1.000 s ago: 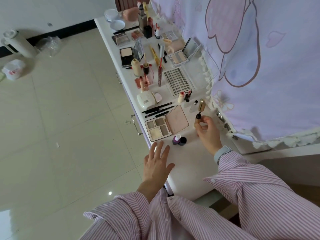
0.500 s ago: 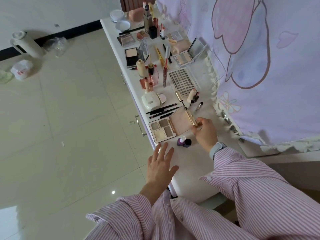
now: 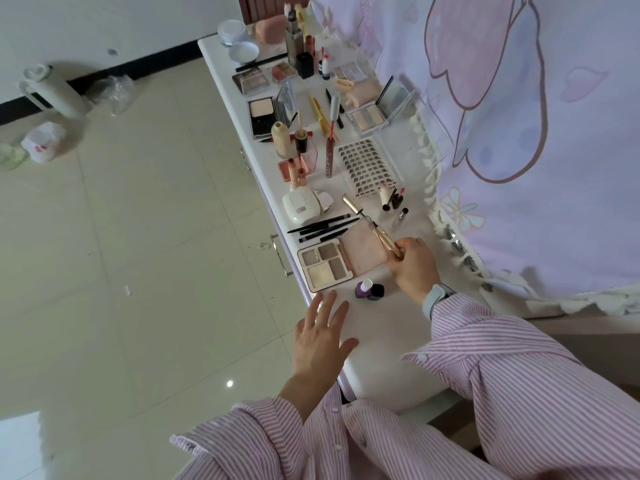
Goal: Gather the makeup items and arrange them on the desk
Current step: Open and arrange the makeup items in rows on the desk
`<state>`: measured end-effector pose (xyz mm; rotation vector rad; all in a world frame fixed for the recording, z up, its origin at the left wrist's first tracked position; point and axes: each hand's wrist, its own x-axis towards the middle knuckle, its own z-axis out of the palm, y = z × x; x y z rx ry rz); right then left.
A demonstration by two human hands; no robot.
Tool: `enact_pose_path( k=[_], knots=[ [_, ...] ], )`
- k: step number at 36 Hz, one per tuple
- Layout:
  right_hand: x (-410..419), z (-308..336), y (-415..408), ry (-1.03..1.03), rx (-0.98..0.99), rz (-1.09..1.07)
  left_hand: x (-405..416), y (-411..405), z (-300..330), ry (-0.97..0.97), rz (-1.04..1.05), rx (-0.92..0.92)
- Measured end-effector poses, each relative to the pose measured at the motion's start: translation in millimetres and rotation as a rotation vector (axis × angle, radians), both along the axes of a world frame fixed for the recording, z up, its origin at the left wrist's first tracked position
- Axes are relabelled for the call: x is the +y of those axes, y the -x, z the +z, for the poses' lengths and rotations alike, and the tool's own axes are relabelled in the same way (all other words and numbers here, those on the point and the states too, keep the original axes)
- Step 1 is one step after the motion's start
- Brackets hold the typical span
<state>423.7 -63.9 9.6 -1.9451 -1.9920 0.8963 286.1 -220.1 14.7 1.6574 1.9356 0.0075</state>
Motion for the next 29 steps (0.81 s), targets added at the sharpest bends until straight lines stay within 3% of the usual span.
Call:
enact_pose_path(
  k=[16,29],
  knots=[
    [-22.7,1.3,-33.4,-0.181,0.209,-0.053,-1.0,-1.3,-2.0,0.001,0.016,0.001],
    [-15.6,-6.2,-23.8,-0.157,0.299,-0.161,-1.9,-1.4,-5.1,-0.014,0.035,-0.022]
  ],
)
